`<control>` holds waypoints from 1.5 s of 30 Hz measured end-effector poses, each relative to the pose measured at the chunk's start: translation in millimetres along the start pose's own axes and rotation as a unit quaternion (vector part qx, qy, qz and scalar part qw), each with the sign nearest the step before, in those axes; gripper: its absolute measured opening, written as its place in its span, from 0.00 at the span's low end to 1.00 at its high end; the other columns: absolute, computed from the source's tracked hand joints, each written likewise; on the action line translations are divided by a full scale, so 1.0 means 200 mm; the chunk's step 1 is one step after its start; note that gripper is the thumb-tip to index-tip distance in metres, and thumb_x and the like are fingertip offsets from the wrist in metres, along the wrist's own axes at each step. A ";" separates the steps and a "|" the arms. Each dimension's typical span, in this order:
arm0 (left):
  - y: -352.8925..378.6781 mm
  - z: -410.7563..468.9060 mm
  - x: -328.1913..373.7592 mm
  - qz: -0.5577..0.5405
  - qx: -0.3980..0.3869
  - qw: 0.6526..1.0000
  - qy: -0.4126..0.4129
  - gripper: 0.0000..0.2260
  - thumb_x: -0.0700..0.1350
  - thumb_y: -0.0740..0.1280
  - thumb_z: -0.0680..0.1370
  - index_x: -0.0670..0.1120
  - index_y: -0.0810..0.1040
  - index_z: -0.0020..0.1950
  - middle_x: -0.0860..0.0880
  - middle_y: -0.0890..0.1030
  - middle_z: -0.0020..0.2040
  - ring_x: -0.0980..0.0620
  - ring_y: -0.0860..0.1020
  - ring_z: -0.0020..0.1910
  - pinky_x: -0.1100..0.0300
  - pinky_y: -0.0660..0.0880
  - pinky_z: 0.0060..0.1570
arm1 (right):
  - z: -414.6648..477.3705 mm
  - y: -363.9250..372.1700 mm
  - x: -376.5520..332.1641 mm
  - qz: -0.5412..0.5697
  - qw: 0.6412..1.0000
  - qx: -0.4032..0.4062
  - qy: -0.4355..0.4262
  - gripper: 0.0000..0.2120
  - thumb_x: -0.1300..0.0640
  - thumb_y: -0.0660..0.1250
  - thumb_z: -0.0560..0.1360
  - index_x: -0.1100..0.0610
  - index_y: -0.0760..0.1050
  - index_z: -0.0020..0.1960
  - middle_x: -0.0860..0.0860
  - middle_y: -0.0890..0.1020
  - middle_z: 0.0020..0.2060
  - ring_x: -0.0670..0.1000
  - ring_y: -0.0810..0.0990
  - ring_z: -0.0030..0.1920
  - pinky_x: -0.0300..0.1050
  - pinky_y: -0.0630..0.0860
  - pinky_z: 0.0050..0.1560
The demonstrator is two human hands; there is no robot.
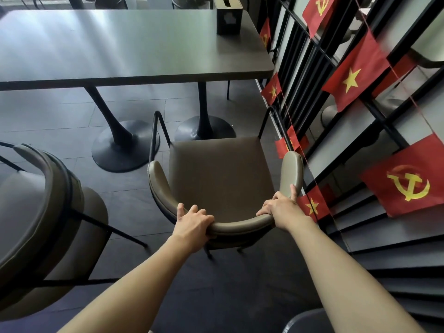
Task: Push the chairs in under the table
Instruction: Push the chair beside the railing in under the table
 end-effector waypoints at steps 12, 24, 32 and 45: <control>0.00 0.00 0.00 -0.012 -0.007 0.999 0.034 0.12 0.51 0.62 0.77 0.51 0.75 0.60 0.50 0.75 0.55 0.47 0.68 0.61 0.44 0.55 0.65 | -0.01 -0.01 -0.01 0.019 0.999 0.012 0.031 0.33 0.72 0.60 0.73 0.38 0.73 0.64 0.44 0.76 0.62 0.53 0.65 0.66 0.69 0.32 0.71; -0.01 0.00 0.01 -0.009 -0.042 0.999 0.027 0.15 0.52 0.63 0.76 0.50 0.74 0.62 0.49 0.75 0.58 0.46 0.68 0.62 0.43 0.54 0.67 | -0.01 0.00 -0.01 0.031 0.998 -0.038 0.030 0.34 0.72 0.59 0.72 0.38 0.72 0.65 0.46 0.75 0.62 0.52 0.63 0.68 0.69 0.30 0.68; -0.22 -0.08 -0.12 -0.329 0.004 0.944 0.012 0.24 0.53 0.69 0.73 0.52 0.70 0.68 0.50 0.75 0.65 0.51 0.72 0.65 0.56 0.66 0.67 | 0.01 -0.07 -0.07 0.288 0.951 -0.092 0.063 0.33 0.69 0.59 0.69 0.48 0.67 0.71 0.49 0.72 0.69 0.53 0.67 0.71 0.54 0.60 0.73; -0.33 -0.77 -1.21 -0.329 0.164 0.905 -0.216 0.25 0.48 0.68 0.74 0.48 0.67 0.71 0.45 0.70 0.68 0.45 0.69 0.67 0.50 0.67 0.67 | 0.09 -0.71 -1.22 0.291 0.954 0.054 -0.042 0.30 0.65 0.62 0.71 0.51 0.65 0.73 0.54 0.70 0.70 0.55 0.70 0.69 0.48 0.67 0.70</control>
Point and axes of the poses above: each hand's wrist, its own z-axis towards the middle knuckle, its own y-axis out of the palm, x = y × z, the point moved 10 cm from there along z, towards the middle knuckle
